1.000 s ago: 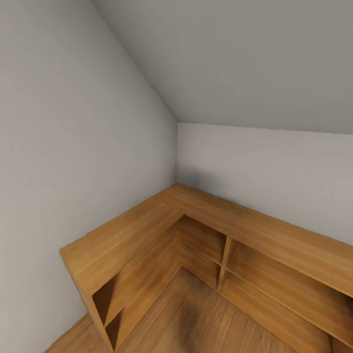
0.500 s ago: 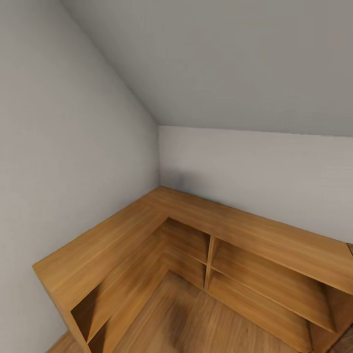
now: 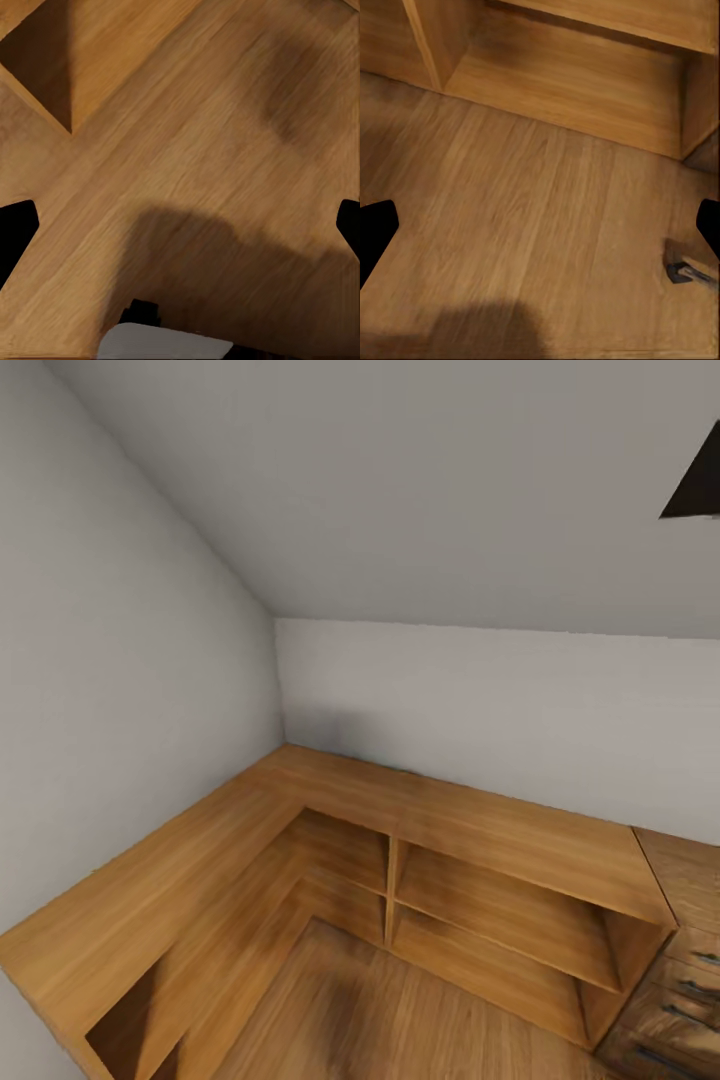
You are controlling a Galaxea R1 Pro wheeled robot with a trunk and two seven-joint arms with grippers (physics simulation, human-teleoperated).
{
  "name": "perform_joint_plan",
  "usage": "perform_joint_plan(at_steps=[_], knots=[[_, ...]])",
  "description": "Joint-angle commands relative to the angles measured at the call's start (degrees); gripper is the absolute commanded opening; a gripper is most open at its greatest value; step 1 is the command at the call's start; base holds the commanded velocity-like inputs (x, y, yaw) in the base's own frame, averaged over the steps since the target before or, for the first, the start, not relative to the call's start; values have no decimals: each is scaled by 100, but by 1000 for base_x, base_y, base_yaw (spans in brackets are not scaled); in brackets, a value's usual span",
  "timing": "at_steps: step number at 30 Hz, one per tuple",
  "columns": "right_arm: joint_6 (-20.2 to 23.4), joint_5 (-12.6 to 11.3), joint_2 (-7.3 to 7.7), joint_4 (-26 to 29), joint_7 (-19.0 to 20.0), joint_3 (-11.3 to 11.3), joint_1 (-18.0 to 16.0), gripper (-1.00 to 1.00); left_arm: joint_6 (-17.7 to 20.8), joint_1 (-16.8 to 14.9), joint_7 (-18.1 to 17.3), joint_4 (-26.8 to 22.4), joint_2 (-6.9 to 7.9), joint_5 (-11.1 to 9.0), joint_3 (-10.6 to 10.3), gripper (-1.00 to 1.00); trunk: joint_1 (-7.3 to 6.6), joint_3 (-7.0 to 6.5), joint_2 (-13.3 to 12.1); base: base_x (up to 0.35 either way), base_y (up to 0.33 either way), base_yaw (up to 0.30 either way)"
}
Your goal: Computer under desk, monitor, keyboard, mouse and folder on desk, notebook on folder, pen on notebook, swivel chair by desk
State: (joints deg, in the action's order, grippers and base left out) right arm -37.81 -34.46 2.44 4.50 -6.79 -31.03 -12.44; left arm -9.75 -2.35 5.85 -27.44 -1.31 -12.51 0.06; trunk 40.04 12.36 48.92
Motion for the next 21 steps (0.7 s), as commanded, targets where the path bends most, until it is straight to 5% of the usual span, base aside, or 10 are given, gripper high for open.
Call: perform_joint_plan(at_steps=[1,7,10,21], knots=[[-3,-6,-2,-185,-48,-54,-4,100,-27,-2,11,152,45,-29,0,100,1,6,6,0,0,-296],[-7,-21,-6,-536,-36,-53,24,100,-312,-2,4,803,197,-34,3,100,1,-10,6,15,120,-296],[-7,-18,-37,-583,-26,-61,40,100,-978,-2,3,1315,303,-40,7,100,1,-19,6,150,275,-296],[-120,-17,-78,-591,-25,-68,41,100,-1368,-2,3,1457,293,-41,17,100,1,-43,6,239,261,-294]])
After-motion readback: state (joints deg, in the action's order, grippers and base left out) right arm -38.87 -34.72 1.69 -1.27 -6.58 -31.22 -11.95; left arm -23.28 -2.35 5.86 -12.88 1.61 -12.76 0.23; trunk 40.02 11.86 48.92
